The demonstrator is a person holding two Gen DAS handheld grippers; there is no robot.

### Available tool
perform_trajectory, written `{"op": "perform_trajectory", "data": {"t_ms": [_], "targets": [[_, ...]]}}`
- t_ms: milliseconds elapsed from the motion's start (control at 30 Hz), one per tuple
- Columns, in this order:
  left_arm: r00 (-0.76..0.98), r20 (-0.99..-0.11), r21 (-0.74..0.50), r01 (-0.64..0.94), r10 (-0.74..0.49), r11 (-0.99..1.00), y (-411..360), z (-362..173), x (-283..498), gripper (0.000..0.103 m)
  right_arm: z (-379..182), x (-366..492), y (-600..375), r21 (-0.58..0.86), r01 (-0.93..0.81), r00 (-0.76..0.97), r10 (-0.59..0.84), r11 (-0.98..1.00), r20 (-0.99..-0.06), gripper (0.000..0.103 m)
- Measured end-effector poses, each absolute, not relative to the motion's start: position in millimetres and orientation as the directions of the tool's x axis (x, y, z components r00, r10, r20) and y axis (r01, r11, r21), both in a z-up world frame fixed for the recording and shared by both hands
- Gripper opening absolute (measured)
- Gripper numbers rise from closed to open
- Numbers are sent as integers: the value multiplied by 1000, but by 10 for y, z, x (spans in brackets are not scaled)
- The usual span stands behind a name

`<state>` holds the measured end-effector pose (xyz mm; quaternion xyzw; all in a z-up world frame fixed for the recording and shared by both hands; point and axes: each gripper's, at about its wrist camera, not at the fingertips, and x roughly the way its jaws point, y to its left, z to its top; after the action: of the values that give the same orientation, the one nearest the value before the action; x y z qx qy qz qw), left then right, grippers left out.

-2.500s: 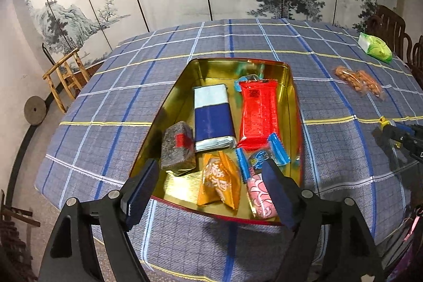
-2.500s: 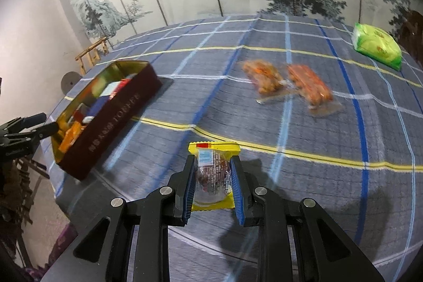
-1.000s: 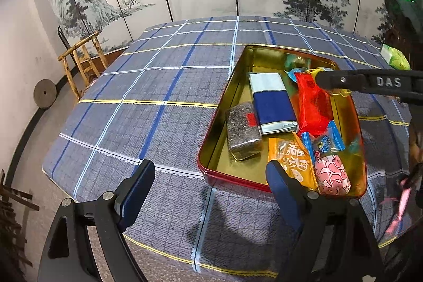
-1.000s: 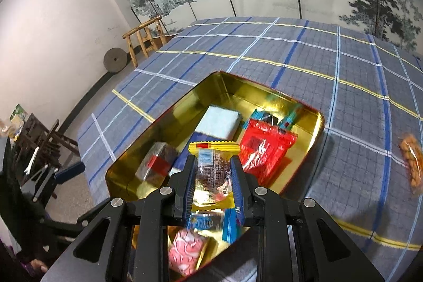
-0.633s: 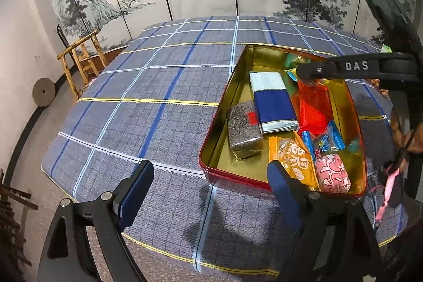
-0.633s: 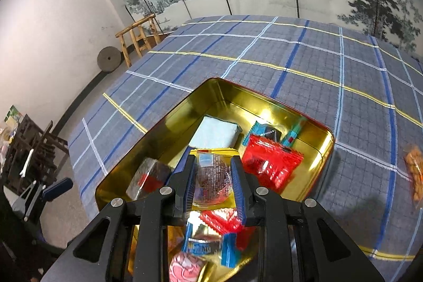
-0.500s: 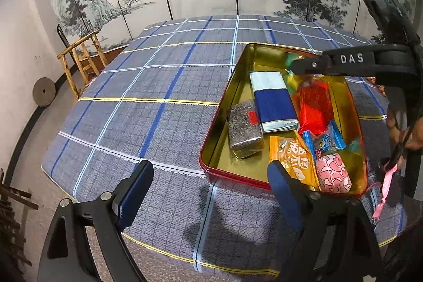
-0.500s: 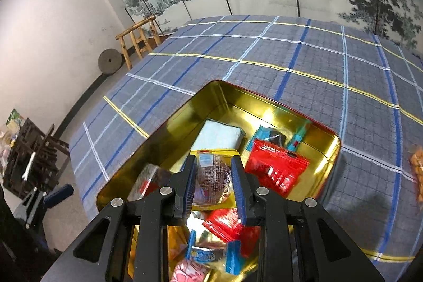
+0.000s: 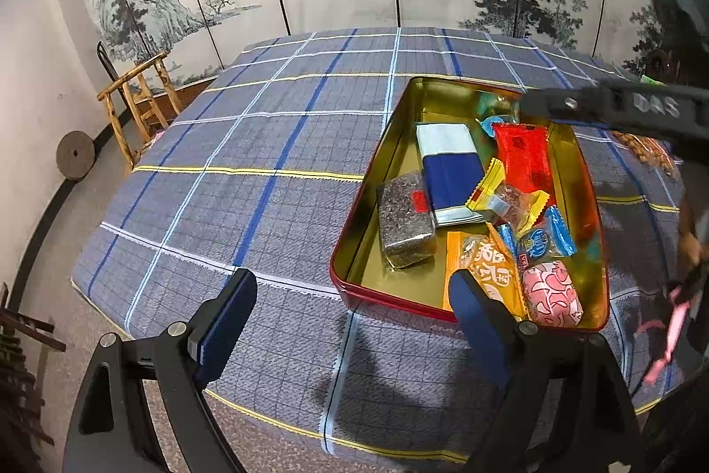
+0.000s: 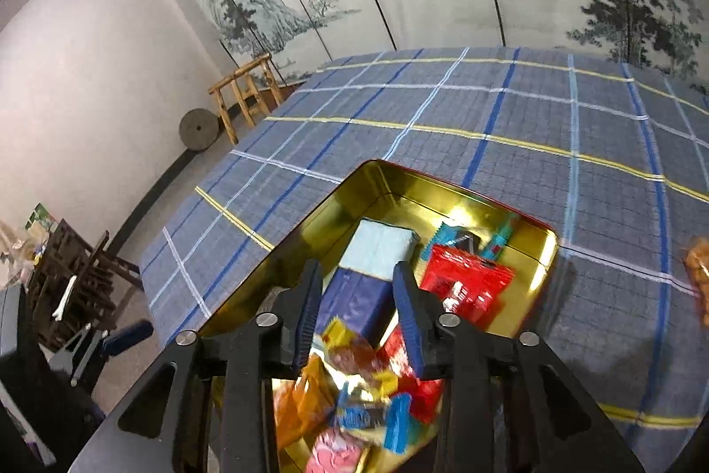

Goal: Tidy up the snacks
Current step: 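Carry the yellow packet into the tin and open the right gripper, then move both grippers back toward the clear bags of orange snacks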

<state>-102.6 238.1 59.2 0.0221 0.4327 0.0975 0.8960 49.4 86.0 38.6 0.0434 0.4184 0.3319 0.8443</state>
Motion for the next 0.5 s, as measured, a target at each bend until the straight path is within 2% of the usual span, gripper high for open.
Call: {"op": "perform_trajectory", "data": {"t_ms": [67,500], "targets": [[609,-769,128,-152,195,980,2353,604,-1025,86,388,405,765,342,-522,442,591,781,-675,48],[625,-751,171,-125,211,977,2103,714,-1050,88,175,71,-93,390,-420,478,565,819,-673,57]]}}
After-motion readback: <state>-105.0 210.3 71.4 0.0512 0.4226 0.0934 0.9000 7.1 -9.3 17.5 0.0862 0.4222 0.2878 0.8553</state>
